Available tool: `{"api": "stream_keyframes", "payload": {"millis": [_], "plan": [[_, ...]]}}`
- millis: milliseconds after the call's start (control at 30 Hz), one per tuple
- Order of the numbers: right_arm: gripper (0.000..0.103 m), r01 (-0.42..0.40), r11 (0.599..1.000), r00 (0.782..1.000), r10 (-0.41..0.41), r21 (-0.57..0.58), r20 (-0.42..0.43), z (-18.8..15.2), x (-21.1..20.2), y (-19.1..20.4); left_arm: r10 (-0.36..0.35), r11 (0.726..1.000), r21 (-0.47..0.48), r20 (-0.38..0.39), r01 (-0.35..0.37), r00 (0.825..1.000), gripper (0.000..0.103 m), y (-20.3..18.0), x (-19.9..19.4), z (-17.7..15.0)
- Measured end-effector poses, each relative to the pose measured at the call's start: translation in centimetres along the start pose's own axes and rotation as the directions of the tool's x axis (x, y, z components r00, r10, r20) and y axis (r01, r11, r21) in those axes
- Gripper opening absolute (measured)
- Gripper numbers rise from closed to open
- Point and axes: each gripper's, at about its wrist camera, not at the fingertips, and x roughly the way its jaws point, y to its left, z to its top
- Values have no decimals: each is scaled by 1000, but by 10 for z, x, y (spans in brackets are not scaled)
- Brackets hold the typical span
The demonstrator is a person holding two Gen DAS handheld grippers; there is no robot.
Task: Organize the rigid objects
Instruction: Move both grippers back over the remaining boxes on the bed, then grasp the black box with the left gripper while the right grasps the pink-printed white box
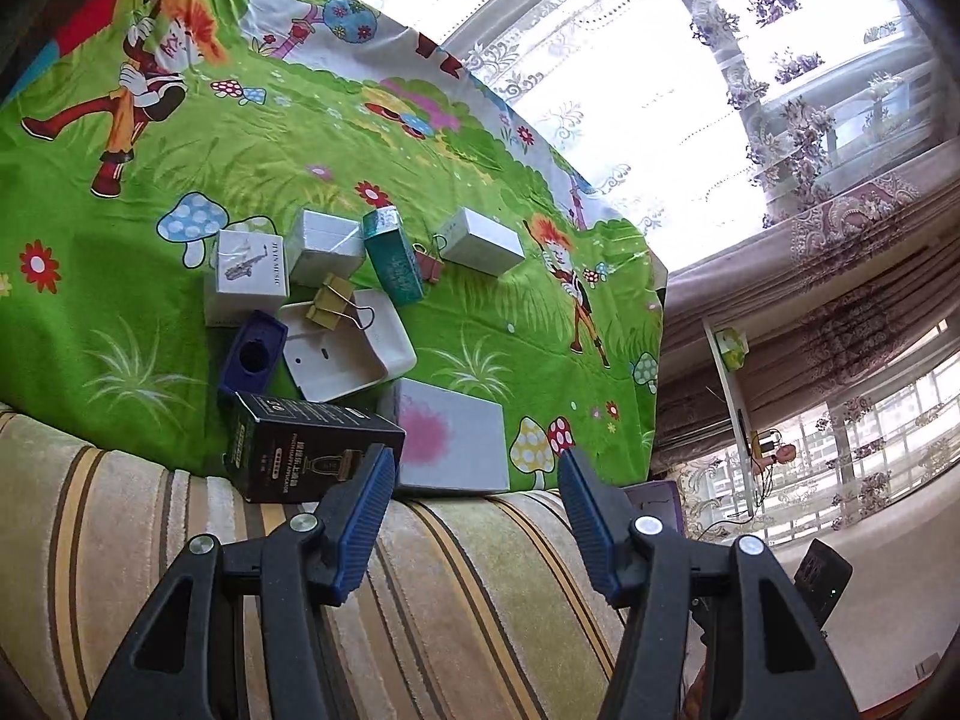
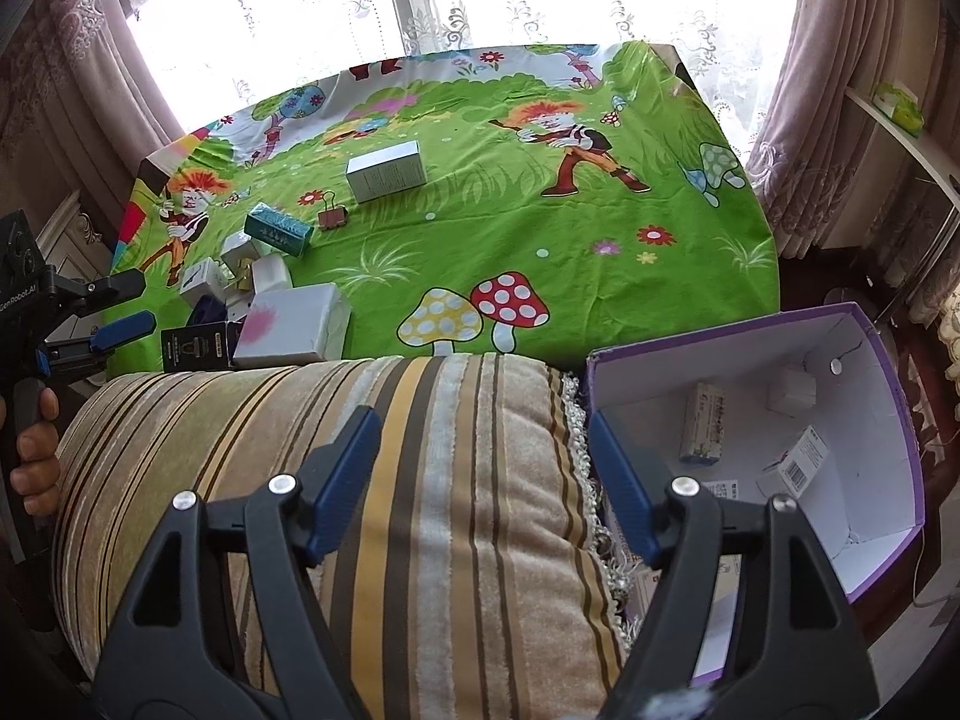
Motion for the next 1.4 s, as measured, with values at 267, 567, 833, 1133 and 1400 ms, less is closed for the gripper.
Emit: {"api": "stream_keyframes", "payload": {"millis": [267,567,833,1133,1400], "plan": [[78,-23,1000,1000,23,-10,-18,3,6,9,143,989,-37,-12,-143,990,84,14,3,9],[80,-35,999,999,34,-33,-33,1,13,19,420,901,153,-61,-407,906,103,-7,38,9],[81,-51,998,998,50,-22,-31,0,14,17,569,819,189,-147,-542,809,103,-6,73,9],[81,-59,998,998,57,-27,-39,2,17,20,589,808,172,-175,-564,789,103,-1,84,8],[83,-37,996,999,34,-83,-35,17,17,43,607,795,155,-193,-587,771,102,10,95,11]]}}
